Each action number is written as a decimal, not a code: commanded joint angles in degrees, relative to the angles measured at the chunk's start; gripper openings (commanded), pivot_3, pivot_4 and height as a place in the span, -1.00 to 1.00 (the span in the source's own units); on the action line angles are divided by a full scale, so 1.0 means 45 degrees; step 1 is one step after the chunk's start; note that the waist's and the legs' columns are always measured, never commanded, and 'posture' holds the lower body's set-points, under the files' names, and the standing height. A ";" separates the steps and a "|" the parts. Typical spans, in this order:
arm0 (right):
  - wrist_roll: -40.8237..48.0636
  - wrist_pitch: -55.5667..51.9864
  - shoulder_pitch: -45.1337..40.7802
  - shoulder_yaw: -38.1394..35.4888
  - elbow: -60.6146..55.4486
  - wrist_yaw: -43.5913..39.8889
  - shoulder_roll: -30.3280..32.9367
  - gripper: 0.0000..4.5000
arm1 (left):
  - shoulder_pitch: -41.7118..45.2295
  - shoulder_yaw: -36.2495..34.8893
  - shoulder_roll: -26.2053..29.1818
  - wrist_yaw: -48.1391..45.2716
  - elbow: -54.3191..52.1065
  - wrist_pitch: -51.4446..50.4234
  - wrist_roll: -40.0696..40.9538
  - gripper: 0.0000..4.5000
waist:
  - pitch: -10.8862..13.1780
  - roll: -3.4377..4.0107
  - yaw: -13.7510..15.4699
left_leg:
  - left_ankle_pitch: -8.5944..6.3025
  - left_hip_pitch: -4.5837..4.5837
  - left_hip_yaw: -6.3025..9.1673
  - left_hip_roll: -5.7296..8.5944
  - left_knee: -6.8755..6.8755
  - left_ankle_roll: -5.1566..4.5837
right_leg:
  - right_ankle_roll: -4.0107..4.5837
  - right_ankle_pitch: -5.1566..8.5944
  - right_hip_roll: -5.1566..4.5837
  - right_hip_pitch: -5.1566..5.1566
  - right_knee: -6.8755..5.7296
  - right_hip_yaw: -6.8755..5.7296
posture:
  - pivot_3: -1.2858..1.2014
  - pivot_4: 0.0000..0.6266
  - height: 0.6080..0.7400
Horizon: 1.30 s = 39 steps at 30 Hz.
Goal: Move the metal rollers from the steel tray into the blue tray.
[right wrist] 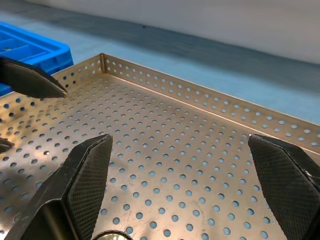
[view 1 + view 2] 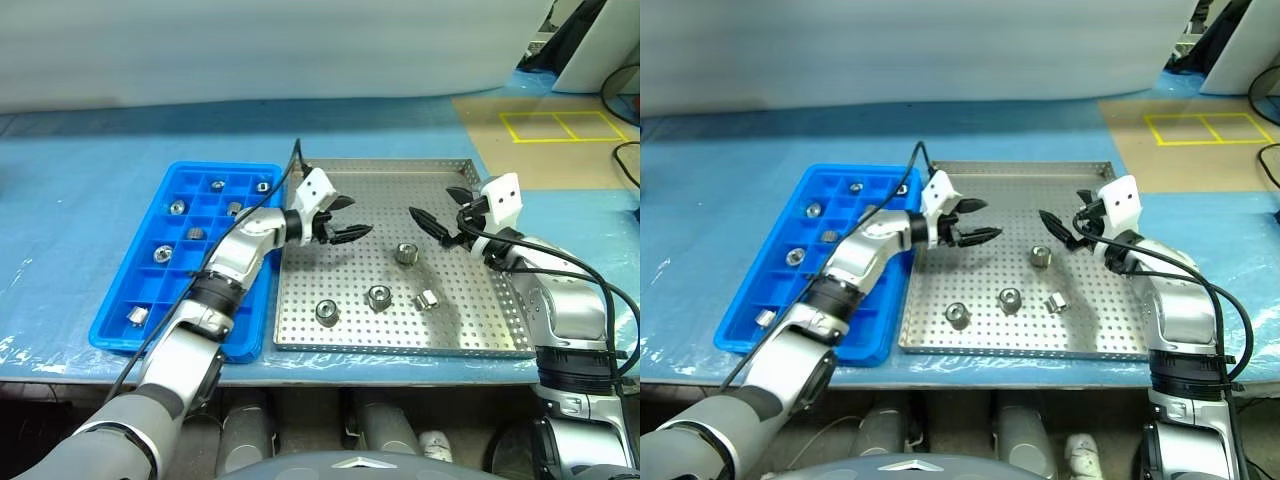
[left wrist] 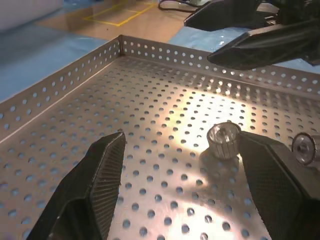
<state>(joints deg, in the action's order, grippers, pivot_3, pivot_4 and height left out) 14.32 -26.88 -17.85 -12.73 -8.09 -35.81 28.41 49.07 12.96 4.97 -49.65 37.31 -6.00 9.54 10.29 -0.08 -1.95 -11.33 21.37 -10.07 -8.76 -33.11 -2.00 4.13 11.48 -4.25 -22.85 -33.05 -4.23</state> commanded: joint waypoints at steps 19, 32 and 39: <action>0.2256 -0.1872 0.3985 -0.3069 -0.3785 0.0628 0.1492 1.00 | 0.1791 -0.0198 -0.2648 -0.1245 0.4757 0.2546 -0.1103 0.64 | -0.0020 0.0031 -0.0677 | -0.0075 0.0125 -0.0003 0.0014 -0.0061 -0.0130 | -0.0110 0.0020 -0.0025 -0.0014 0.0107 -0.0038 | -0.46 -0.52 1.00; 0.2726 -0.2164 0.5110 -0.3418 -0.4981 0.1346 0.1341 1.00 | 0.2030 0.0348 -0.2880 0.1884 0.6956 0.3298 -0.3537 0.41 | -0.0048 0.0078 -0.2081 | -0.0127 0.0182 0.0033 0.0065 -0.0053 -0.0215 | -0.0254 -0.0034 -0.0037 0.0069 0.0357 -0.0093 | -0.50 -0.52 1.00; 0.2611 -0.1928 0.4541 -0.2669 -0.4490 0.1478 0.1283 1.00 | 0.1979 -0.0675 -0.2839 0.1662 0.6340 0.3403 -0.2758 -0.22 | -0.0053 0.0087 -0.2652 | -0.0193 0.0234 0.0054 0.0142 -0.0073 -0.0325 | -0.0284 -0.0075 -0.0119 0.0096 0.0433 -0.0121 | -0.46 -0.52 1.00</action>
<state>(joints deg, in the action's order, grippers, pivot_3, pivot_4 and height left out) 25.67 -36.76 3.58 -25.09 -27.65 -29.40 34.25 57.63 12.23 -7.46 -41.21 68.60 8.52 -5.22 10.05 0.31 -13.88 -12.21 22.44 -9.82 -8.06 -33.44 -3.49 2.91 11.08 -4.86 -22.42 -31.10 -4.79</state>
